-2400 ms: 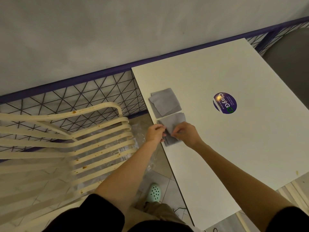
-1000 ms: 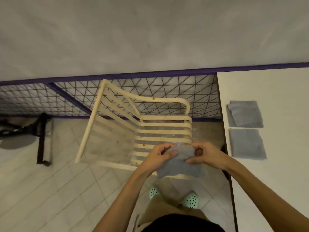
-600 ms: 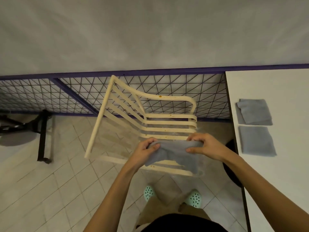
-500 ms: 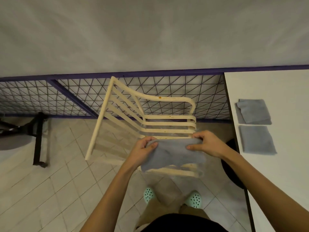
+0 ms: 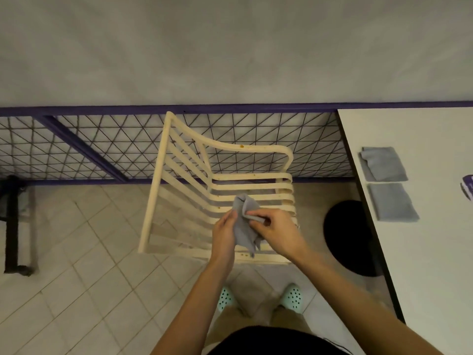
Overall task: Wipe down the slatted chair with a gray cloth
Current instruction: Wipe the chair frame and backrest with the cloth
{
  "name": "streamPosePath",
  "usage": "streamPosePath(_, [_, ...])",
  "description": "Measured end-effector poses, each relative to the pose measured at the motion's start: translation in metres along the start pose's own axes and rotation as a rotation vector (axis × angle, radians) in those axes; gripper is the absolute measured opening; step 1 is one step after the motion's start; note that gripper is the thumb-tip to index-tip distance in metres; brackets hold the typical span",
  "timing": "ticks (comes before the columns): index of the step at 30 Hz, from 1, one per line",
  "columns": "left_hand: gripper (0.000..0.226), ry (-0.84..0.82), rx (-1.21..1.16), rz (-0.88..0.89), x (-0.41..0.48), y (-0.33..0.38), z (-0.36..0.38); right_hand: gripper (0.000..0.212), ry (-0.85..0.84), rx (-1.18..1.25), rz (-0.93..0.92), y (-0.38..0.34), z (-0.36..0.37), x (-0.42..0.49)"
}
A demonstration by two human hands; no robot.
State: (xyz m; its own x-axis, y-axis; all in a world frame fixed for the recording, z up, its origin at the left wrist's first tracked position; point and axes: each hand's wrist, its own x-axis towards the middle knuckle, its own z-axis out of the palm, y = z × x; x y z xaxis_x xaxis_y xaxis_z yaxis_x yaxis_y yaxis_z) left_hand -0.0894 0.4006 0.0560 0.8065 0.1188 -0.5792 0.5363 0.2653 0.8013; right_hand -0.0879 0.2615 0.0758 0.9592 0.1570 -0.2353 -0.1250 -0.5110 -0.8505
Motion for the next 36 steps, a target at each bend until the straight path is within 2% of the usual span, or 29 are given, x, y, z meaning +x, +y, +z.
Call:
streamPosePath(3, [0.046, -0.116, -0.002, 0.019, 0.005, -0.005, -0.016, 0.026, -0.087, 0.014, -0.055, -0.010, 0.018, -0.002])
streamPosePath(4, [0.047, -0.131, 0.015, 0.034, 0.010, -0.008, -0.023, 0.026, -0.124, 0.019, -0.072, -0.010, 0.023, -0.001])
streamPosePath(6, [0.028, -0.088, 0.086, 0.066, 0.017, -0.013, -0.034, 0.026, -0.168, 0.086, -0.051, -0.008, 0.026, 0.000])
streamPosePath(8, [0.015, -0.055, 0.088, 0.066, 0.026, -0.021, -0.042, 0.029, -0.118, 0.145, 0.003, 0.004, 0.027, 0.003])
streamPosePath(11, [0.027, -0.064, 0.016, 0.027, 0.034, -0.025, -0.051, 0.050, -0.041, -0.038, -0.015, 0.024, 0.032, 0.006])
streamPosePath(14, [0.039, -0.171, -0.141, -0.051, 0.037, -0.027, -0.043, 0.076, -0.129, -0.093, -0.046, 0.038, 0.045, 0.011])
streamPosePath(16, [0.047, -0.208, -0.223, -0.114, 0.041, -0.034, -0.035, 0.082, -0.141, -0.087, -0.088, 0.051, 0.056, 0.016])
streamPosePath(18, [0.052, -0.257, -0.296, -0.172, 0.050, -0.044, -0.034, 0.077, -0.098, -0.091, -0.120, 0.067, 0.064, 0.021])
streamPosePath(19, [0.047, -0.258, -0.317, -0.191, 0.057, -0.052, -0.032, 0.071, -0.080, -0.095, -0.135, 0.080, 0.066, 0.027])
streamPosePath(22, [0.027, -0.240, -0.202, -0.189, 0.073, -0.079, -0.029, 0.056, -0.007, 0.009, -0.128, 0.113, 0.073, 0.036])
streamPosePath(24, [0.023, -0.229, -0.106, -0.172, 0.080, -0.095, -0.024, 0.052, 0.026, 0.049, -0.130, 0.135, 0.077, 0.044])
streamPosePath(26, [0.021, -0.150, -0.036, -0.168, 0.085, -0.116, -0.024, 0.048, 0.022, 0.065, -0.133, 0.160, 0.084, 0.046])
streamPosePath(28, [0.020, -0.054, 0.043, -0.109, 0.089, -0.138, -0.029, 0.038, 0.022, 0.068, -0.141, 0.183, 0.089, 0.048])
streamPosePath(30, [0.022, -0.014, 0.209, 0.024, 0.090, -0.160, -0.036, 0.026, 0.018, 0.109, -0.184, 0.203, 0.093, 0.047])
streamPosePath(32, [0.025, -0.009, 0.306, 0.111, 0.091, -0.176, -0.041, 0.021, 0.027, 0.147, -0.232, 0.217, 0.094, 0.046])
streamPosePath(36, [0.022, -0.061, 0.344, 0.196, 0.093, -0.208, -0.048, 0.019, 0.056, 0.110, -0.237, 0.240, 0.093, 0.040])
